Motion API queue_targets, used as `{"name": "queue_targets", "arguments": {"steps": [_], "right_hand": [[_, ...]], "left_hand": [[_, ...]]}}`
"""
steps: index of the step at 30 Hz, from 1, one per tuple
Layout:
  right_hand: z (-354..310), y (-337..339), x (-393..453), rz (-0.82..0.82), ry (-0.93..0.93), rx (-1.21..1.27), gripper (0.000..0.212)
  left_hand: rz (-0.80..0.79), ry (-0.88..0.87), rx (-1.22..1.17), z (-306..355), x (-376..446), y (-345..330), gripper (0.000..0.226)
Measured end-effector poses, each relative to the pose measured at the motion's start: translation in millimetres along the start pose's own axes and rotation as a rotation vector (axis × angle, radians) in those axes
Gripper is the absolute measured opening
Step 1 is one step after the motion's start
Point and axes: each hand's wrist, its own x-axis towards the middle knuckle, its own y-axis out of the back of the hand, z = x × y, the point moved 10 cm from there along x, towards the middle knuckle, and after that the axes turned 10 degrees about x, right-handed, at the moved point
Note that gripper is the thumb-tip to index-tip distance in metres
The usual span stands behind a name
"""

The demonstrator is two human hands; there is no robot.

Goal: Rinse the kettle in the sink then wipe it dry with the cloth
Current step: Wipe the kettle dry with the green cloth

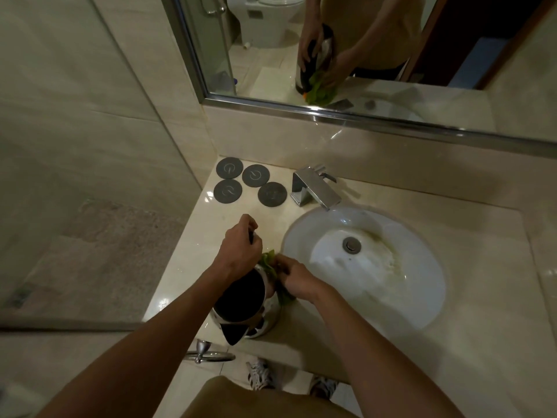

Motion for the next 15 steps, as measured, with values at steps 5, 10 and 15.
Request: {"name": "queue_targets", "arguments": {"steps": [5, 10, 15], "right_hand": [[-3.8, 18.2, -40.3, 0.031, 0.069, 0.071, 0.033], [-22.5, 16.5, -36.0, 0.033, 0.127, 0.100, 0.037], [0.0, 5.5, -15.7, 0.101, 0.020, 0.084, 0.041]], "left_hand": [[0.008, -0.015, 0.009, 0.9, 1.4, 1.5, 0.017], [-0.009, -0.011, 0.009, -0.2, 1.3, 0.2, 0.015], [-0.020, 0.005, 0.005, -0.7, 0.1, -1.3, 0.016]]}}
